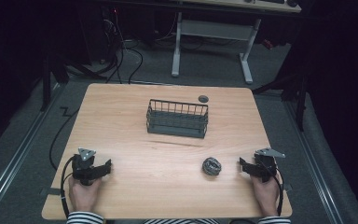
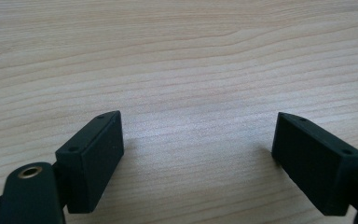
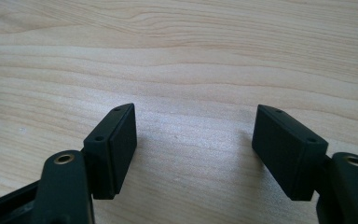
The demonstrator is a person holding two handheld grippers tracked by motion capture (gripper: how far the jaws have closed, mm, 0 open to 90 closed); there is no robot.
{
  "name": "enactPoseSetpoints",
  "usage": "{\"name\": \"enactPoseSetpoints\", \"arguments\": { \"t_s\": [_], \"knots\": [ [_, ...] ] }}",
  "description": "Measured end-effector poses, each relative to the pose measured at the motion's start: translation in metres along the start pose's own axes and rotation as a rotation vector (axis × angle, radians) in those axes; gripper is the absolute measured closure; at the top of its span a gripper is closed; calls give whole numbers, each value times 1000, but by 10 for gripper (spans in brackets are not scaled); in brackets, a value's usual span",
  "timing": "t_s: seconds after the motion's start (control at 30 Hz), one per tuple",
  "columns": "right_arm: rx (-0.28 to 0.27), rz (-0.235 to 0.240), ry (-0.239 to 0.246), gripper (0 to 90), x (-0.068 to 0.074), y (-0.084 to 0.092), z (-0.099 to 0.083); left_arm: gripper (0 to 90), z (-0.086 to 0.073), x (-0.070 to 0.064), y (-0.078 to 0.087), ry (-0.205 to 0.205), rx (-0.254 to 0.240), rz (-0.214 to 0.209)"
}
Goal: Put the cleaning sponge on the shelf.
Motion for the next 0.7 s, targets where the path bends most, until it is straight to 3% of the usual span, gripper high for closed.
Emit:
{"name": "enactPoseSetpoints", "arguments": {
  "t_s": [0.7],
  "knots": [
    [0,6,3,305,1,0,0,160,1,-1,-1,10,3,17]
  ]
}}
Point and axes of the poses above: each handheld gripper's, and its own axes: y roughly backward along the jaws, z roughly out of its top, x roughly to its left, the point moved 6 cm from there along -y, roughly forward along the jaws, and after that the axes turned 15 degrees about -x, right-handed, at the moved point
